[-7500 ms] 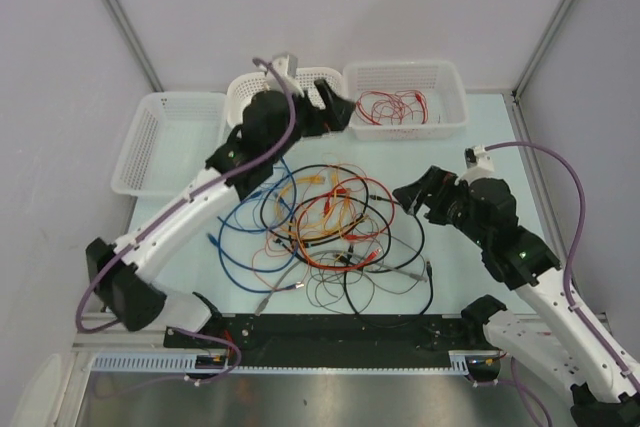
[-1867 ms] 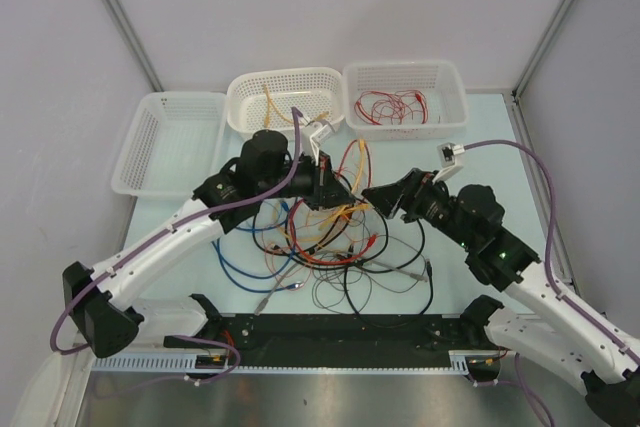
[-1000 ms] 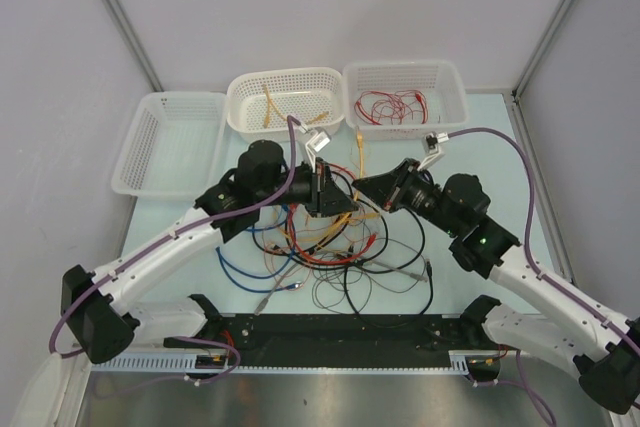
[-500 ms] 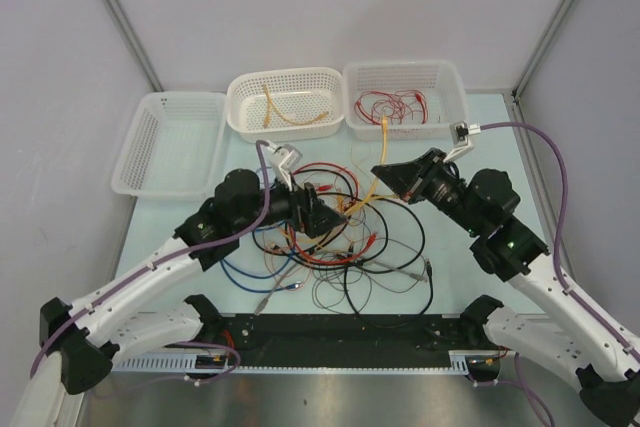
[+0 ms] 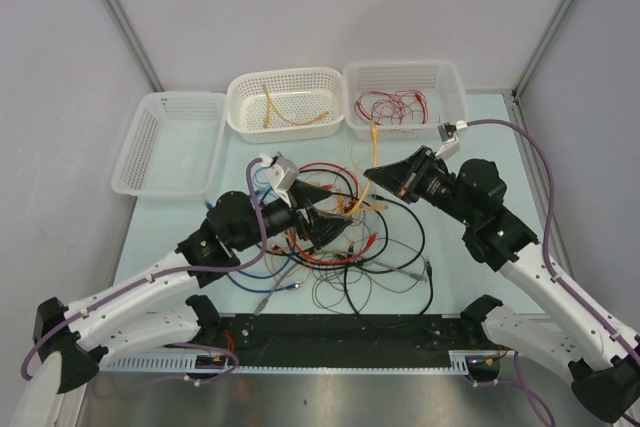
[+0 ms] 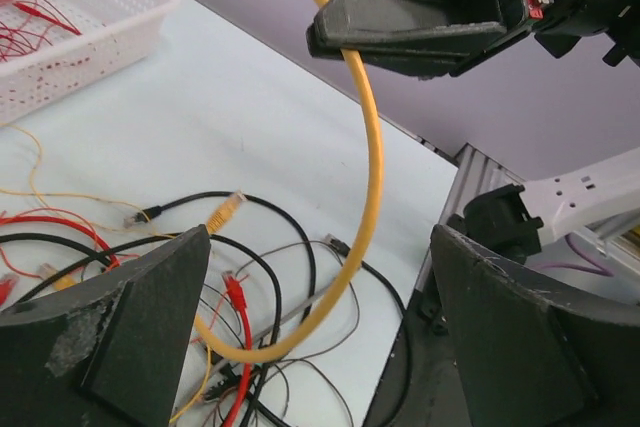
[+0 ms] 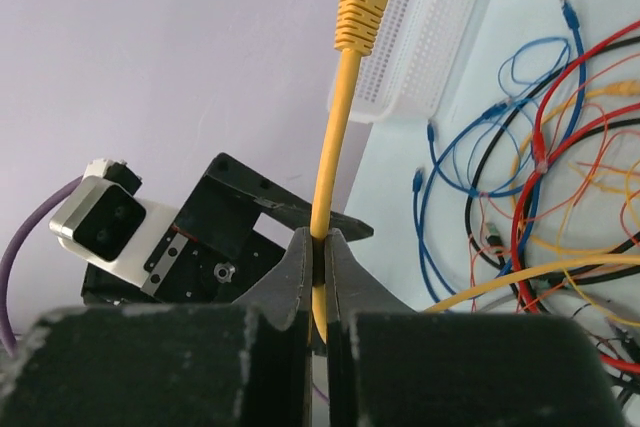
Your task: Untangle the cables
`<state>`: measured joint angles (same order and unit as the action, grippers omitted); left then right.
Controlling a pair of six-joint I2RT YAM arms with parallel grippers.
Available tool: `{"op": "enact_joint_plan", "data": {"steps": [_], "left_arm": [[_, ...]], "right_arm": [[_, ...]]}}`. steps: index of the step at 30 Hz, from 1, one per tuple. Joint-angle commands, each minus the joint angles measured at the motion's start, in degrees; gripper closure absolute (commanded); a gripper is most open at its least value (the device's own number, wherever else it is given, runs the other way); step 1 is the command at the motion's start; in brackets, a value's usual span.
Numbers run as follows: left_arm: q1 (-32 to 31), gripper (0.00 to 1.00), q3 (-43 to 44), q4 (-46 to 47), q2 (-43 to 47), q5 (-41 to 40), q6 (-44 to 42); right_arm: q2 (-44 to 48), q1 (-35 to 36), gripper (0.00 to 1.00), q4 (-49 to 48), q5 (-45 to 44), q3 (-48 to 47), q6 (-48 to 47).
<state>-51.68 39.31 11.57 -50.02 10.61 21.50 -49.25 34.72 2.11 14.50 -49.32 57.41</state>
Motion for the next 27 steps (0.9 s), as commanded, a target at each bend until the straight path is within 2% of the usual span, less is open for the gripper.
{"op": "enact_joint_plan", "data": {"steps": [1, 7, 10, 11, 13, 14, 15, 16, 18, 19, 20, 23, 27], "left_arm": [[-1.3, 0.07, 0.8, 5.0, -1.3, -2.9, -6.1], [-3.3, 0.29, 3.7, 0.6, -6.4, -3.4, -10.1], [-3.7, 0.44, 3.2, 0.6, -6.8, -3.2, -10.6], [-3.7, 0.57, 3.2, 0.7, -6.8, -2.8, -10.7], [-3.7, 0.76, 3.1, 0.9, -6.6, -2.1, -10.9], [-3.7, 0.95, 3.2, 0.7, -6.5, -2.2, -10.8], [-3.7, 1.00, 3.3, 0.5, -6.0, -2.5, -10.7], [-3.7, 1.00, 3.4, 0.1, -5.6, -3.0, -10.5], [-3.7, 1.00, 4.0, -1.9, -4.7, -4.4, -10.4], [-3.4, 1.00, 5.5, -3.4, -4.6, -5.6, -9.8], [-3.1, 1.00, 6.8, -6.8, -4.8, -7.8, -9.5], [0.7, 1.00, 13.8, -15.8, -8.6, -8.9, -6.4], [10.9, 1.00, 22.3, -21.1, -15.1, -8.1, 0.0]], "right_arm": [[-0.8, -0.9, 1.00, -1.7, 5.2, -2.5, 5.5], [-2.5, -1.8, 1.00, -3.1, 8.8, -2.5, 9.4], [-3.0, -2.3, 1.00, -4.0, 10.9, -2.5, 10.5], [-3.0, -2.5, 1.00, -3.8, 11.2, -2.5, 10.7], [-2.8, -3.0, 1.00, -2.9, 11.6, -2.5, 10.6], [-2.4, -3.1, 1.00, -2.7, 11.5, -2.5, 9.7], [-2.2, -3.3, 0.99, -2.6, 11.3, -2.5, 9.0], [-1.0, -3.4, 0.69, -2.5, 10.3, -2.6, 8.3], [0.7, -3.7, 0.34, 1.0, 8.0, -2.6, 5.9], [1.8, -3.9, 0.07, 4.5, 4.3, -3.0, 4.7], [3.5, -4.0, 0.00, 6.2, 2.6, -3.3, 3.5], [6.4, -4.5, 0.00, 11.2, -2.1, -4.6, -1.4], [9.1, -5.2, 0.00, 14.6, -4.3, -4.8, -4.9]]}}
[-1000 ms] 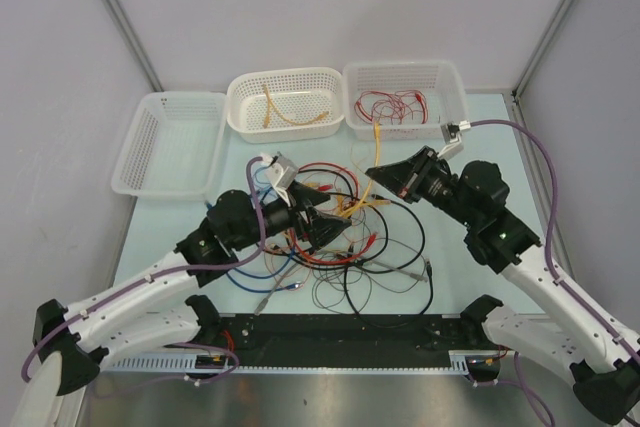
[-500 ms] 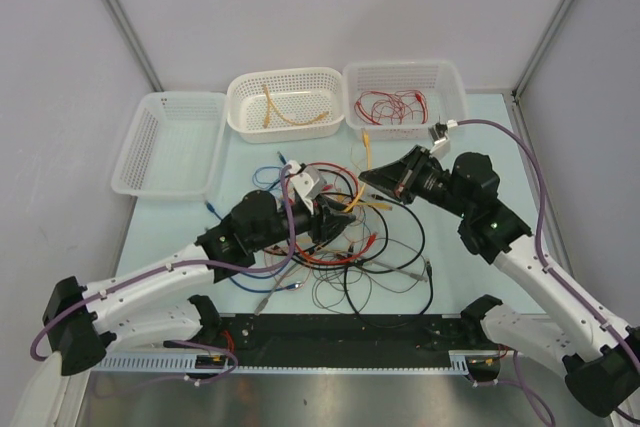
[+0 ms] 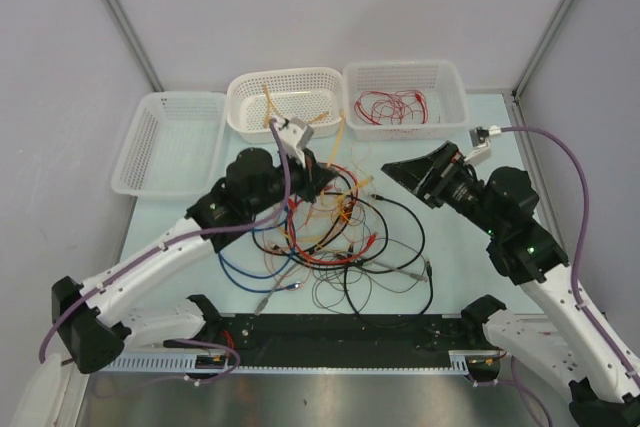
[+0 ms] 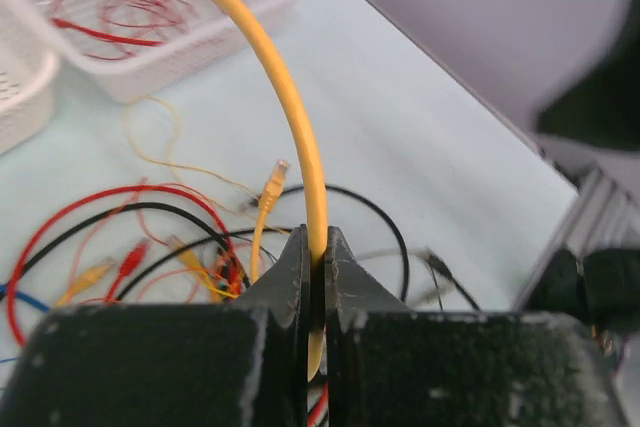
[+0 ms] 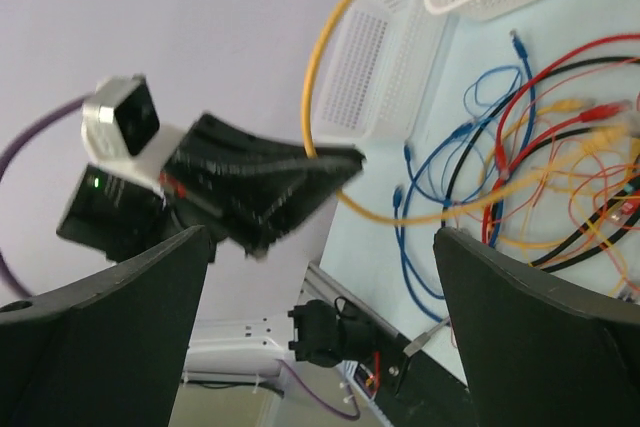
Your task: Untangle the cables
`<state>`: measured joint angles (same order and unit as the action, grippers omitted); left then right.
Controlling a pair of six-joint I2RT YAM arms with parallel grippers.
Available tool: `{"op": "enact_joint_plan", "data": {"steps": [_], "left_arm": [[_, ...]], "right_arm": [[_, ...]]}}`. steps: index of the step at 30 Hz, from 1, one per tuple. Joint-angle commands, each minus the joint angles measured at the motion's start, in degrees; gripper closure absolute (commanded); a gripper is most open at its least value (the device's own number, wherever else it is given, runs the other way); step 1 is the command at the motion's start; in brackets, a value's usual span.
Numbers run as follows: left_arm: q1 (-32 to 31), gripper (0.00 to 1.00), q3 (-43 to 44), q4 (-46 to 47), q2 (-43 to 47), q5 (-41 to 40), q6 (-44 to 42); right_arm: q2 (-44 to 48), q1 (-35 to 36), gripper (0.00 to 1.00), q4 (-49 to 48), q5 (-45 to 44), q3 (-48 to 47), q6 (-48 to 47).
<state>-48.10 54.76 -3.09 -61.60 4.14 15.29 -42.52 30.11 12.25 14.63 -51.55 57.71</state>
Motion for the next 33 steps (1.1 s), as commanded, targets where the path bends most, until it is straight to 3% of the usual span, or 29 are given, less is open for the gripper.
{"op": "enact_joint_plan", "data": {"steps": [1, 6, 13, 25, 30, 32, 33], "left_arm": [[9.2, 1.00, 7.6, -6.1, -4.2, -1.1, 9.6], [21.2, 1.00, 7.4, 8.1, -7.1, 2.9, 26.0], [27.8, 1.00, 14.1, 20.8, -18.5, -0.7, 37.8], [32.7, 1.00, 29.4, 23.2, -43.0, -8.3, 42.1], [33.9, 1.00, 36.5, 20.9, -50.7, -6.4, 44.5], [33.9, 0.93, 39.3, 20.2, -53.3, -5.2, 44.5], [33.9, 0.74, 40.2, 19.9, -54.1, -4.2, 44.4]], "right_arm": [[2.6, -0.5, 0.00, 5.6, -5.2, -2.6, -6.1], [4.6, -0.7, 0.00, 9.5, -7.6, -2.6, -8.5], [4.9, -0.7, 0.00, 12.2, -9.0, -2.5, -11.7], [3.1, -1.0, 0.00, 13.4, -11.3, -1.5, -18.0], [2.1, -1.6, 0.00, 13.7, -11.6, -0.9, -19.7], [2.2, -1.7, 0.00, 13.7, -12.0, -0.6, -20.0], [2.0, -1.7, 0.00, 13.5, -12.0, -0.2, -20.1]]}}
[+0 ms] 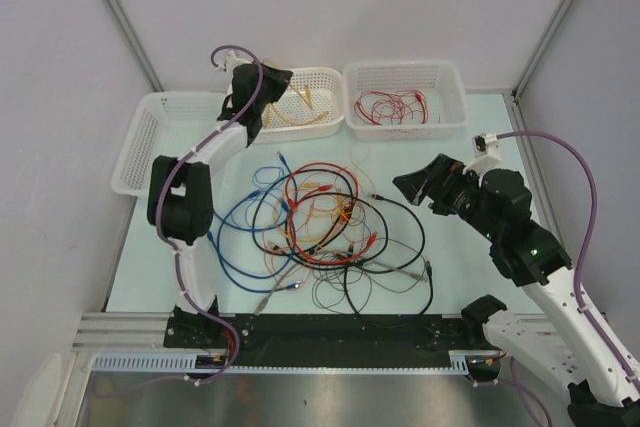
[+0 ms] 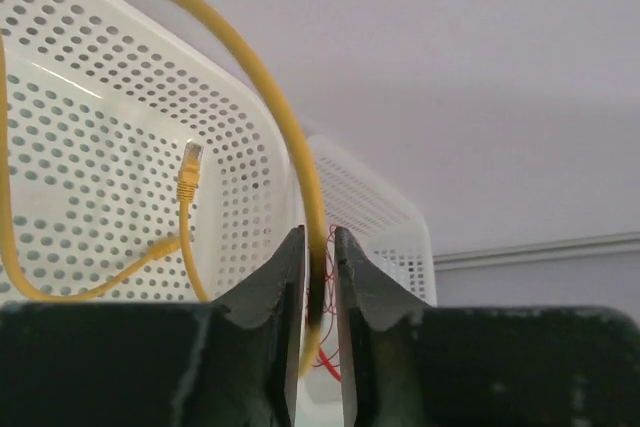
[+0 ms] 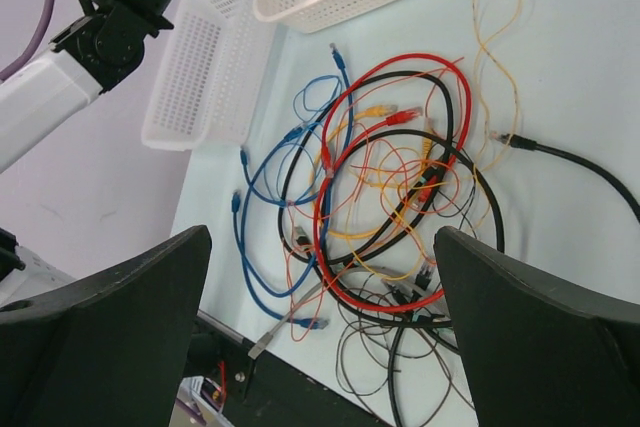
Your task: Untangle the cables
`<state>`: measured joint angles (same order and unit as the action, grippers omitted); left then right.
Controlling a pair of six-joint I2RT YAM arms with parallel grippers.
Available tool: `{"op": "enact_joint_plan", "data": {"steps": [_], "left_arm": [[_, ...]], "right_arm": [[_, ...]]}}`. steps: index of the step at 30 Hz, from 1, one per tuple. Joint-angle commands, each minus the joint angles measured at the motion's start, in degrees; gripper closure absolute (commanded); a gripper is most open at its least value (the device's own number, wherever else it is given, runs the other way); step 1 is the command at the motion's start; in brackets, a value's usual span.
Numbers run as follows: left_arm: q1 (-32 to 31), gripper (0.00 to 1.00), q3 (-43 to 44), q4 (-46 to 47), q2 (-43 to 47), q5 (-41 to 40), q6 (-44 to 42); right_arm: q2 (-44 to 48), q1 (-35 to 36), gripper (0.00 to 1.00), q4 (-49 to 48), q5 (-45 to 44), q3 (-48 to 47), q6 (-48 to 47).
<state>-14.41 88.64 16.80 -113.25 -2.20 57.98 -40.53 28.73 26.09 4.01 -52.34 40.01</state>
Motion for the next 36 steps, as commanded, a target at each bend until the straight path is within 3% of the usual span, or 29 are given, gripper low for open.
{"op": "enact_joint_plan", "data": {"steps": [1, 5, 6, 13, 18, 19, 20, 22, 23, 24, 25, 26, 29, 32, 33, 36], "left_arm": [[0.3, 0.66, 7.2, -0.2, -3.0, 3.7, 1.4], [0.1, 0.29, 9.0, -3.1, -1.5, 2.8, -1.4], [0.1, 0.01, 8.9, -3.8, -0.7, 2.4, -2.0], [0.0, 0.00, 4.6, -7.3, 9.6, 2.4, -6.5], [-3.2, 0.00, -3.0, -16.4, 21.2, -5.8, -13.9], [-7.3, 0.00, -3.6, -19.9, 22.6, -15.5, -20.3], [-10.3, 0.00, -2.9, -25.8, 23.8, -21.1, -24.6], [-19.2, 0.00, -2.5, -29.0, 25.1, -32.3, -36.3], [-21.7, 0.00, -2.8, -32.0, 25.1, -41.0, -38.0], [-23.5, 0.00, -3.0, -33.8, 24.7, -42.4, -38.7], [-25.1, 0.01, -4.1, -35.5, 24.7, -41.7, -38.2], [-25.1, 0.01, -5.0, -38.0, 24.8, -33.7, -37.5], [-25.3, 0.16, -14.3, -34.6, 28.7, -21.1, -32.6], [-25.3, 0.25, -23.0, -32.3, 33.1, -13.4, -26.1], [-25.3, 0.25, -24.5, -32.0, 33.6, -7.6, -25.6], [-26.3, 0.22, -30.0, -28.9, 33.3, -1.4, -22.5]], "right_arm": [[0.0, -0.3, 0.00, -0.3, -1.4, 0.8, -2.3], [-0.1, -0.8, 0.00, -0.9, -0.5, 1.7, -2.0], [-0.1, -0.9, 0.00, -0.9, -0.3, 1.9, -1.9], [1.3, -1.0, 0.00, -0.5, 0.3, 2.2, -0.8], [2.5, -1.0, 0.00, 0.8, -0.3, 2.5, -0.3], [2.7, -0.9, 0.00, 1.1, -0.6, 2.7, -0.2], [2.8, -0.8, 0.00, 1.4, -0.7, 3.0, -0.4], [2.7, -0.8, 0.00, 1.3, 0.6, 3.6, -1.1], [1.9, -0.7, 0.00, 1.2, 1.3, 3.6, -1.5], [1.7, -0.6, 0.00, 1.4, 1.9, 3.6, -1.9], [1.3, -0.3, 0.00, 1.9, 1.9, 3.6, -1.9], [1.1, 0.0, 0.00, 2.2, 1.5, 3.6, -1.4], [1.4, 1.9, 0.00, 3.4, -4.0, 3.7, 1.3], [2.8, 4.0, 0.00, 4.1, -10.2, 4.3, 2.1], [3.3, 4.2, 0.00, 4.4, -11.2, 4.6, 2.4], [3.2, 4.5, 0.00, 4.8, -11.0, 5.7, 2.6]]}}
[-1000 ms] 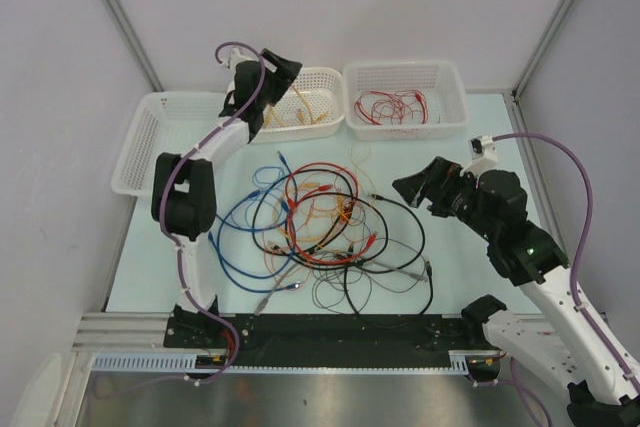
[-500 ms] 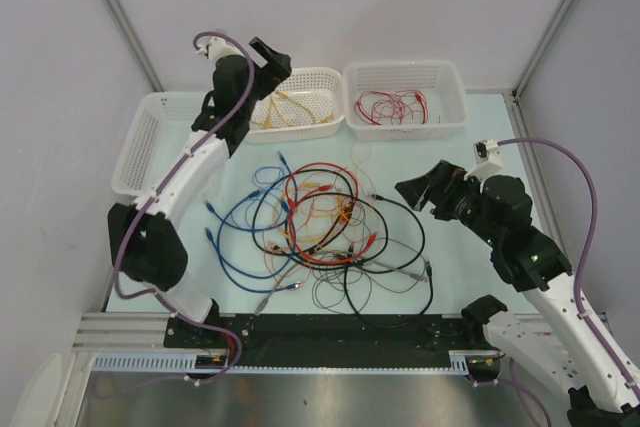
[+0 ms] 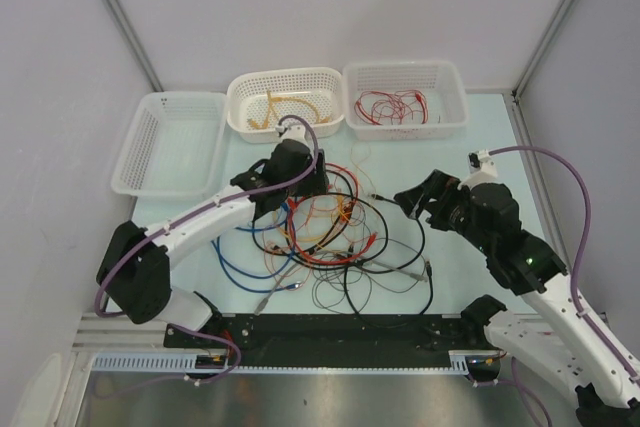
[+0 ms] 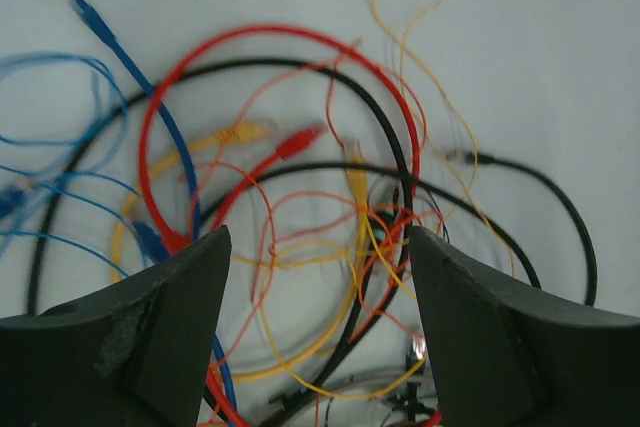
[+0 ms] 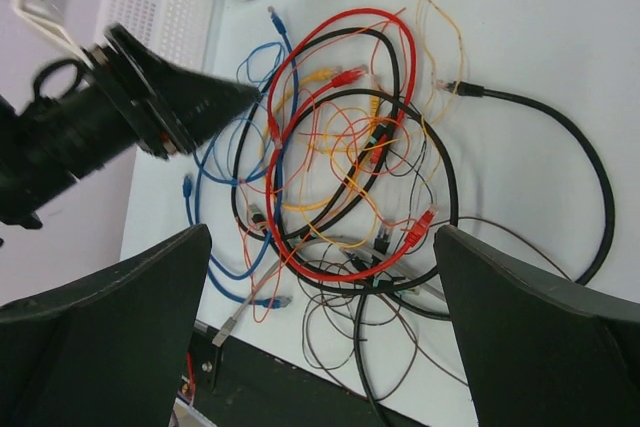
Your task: Untangle the cables
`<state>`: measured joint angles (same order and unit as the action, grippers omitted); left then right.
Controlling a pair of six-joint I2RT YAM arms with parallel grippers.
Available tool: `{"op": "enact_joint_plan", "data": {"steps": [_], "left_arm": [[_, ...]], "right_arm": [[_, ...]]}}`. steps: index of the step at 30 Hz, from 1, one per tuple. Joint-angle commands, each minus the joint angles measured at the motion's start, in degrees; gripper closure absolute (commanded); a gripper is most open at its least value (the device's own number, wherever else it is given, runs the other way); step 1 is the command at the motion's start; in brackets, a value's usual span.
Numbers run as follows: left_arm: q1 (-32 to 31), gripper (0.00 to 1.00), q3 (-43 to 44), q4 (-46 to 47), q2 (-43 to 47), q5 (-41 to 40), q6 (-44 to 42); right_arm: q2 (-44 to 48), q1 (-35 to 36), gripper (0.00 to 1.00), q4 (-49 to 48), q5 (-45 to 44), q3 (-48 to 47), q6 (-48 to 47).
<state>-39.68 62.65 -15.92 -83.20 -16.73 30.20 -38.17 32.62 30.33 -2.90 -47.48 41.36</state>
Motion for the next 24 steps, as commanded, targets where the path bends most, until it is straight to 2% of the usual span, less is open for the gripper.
{"op": "enact_joint_plan", "data": {"steps": [1, 4, 8, 18, 21, 23, 24], "left_arm": [[-1.1, 0.21, -6.4, 6.1, 3.1, 14.1, 6.3], [-1.2, 0.18, -9.6, 11.2, 2.3, 17.8, 9.6], [-1.2, 0.14, -8.8, 13.7, -1.9, 20.6, 12.3], [-1.3, 0.24, -4.5, 11.1, -12.2, 21.7, 14.4], [-1.3, 0.31, -5.2, 13.4, -13.0, 21.9, 14.5], [-1.3, 0.43, -4.7, 13.6, -14.0, 22.1, 14.2], [-1.4, 0.59, -3.7, 13.4, -14.4, 22.4, 13.9]], "right_arm": [[0.7, 0.6, 0.00, 0.6, -3.7, 1.0, 1.4], [-0.1, 0.6, 0.00, 1.1, -2.1, 1.2, 2.1], [0.1, 1.0, 0.00, 1.5, -2.0, 1.2, 2.5], [1.6, 0.8, 0.00, 3.2, -3.6, 1.2, 0.9], [1.2, 0.7, 0.00, 3.1, -3.5, 1.1, 0.6], [0.9, 0.7, 0.00, 2.9, -3.3, 1.2, 0.5], [0.6, 0.7, 0.00, 2.8, -3.3, 1.2, 0.5]]}}
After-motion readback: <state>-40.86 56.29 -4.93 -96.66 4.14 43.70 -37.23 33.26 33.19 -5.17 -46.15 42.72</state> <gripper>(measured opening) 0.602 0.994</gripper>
